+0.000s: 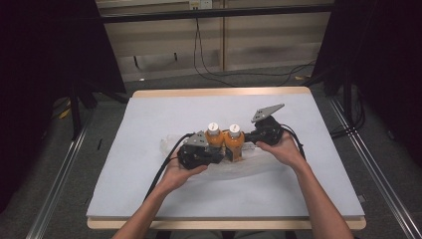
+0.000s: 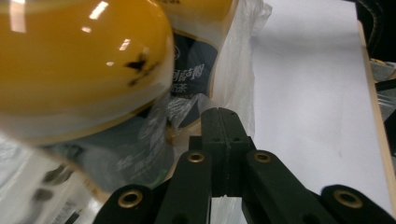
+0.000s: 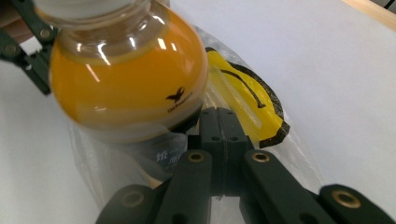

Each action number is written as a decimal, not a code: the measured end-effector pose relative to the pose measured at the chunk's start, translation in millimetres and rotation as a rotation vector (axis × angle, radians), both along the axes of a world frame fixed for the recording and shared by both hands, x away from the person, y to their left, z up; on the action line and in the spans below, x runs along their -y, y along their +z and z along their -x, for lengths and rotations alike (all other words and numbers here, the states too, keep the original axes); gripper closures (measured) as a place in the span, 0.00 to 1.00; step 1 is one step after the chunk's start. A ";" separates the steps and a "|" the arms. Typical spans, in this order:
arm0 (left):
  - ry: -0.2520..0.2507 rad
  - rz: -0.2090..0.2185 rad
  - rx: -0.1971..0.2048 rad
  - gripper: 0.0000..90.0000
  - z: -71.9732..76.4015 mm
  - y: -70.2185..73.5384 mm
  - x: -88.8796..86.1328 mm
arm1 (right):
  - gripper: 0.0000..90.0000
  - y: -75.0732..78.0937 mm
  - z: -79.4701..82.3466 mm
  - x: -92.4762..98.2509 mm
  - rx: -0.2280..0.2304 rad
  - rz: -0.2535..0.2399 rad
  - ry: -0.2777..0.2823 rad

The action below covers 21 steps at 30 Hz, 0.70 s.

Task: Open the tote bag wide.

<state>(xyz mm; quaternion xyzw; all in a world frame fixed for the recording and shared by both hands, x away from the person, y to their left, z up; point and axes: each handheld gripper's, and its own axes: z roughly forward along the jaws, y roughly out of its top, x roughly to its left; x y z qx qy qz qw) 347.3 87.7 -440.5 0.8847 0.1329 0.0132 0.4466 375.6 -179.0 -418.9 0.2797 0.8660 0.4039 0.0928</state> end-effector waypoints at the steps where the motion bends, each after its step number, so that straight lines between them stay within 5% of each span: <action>1: -0.001 -0.006 -0.003 1.00 0.4 -2.2 1.4 | 1.00 -1.8 -1.8 -1.4 0.000 0.009 -0.001; 6: 0.015 -0.076 0.002 1.00 2.9 -11.9 7.3 | 1.00 -17.1 -11.9 -6.9 -0.048 0.019 0.005; 21: 0.006 -0.121 -0.002 1.00 5.2 -33.1 7.3 | 1.00 -51.7 -35.1 -14.6 -0.175 0.048 -0.012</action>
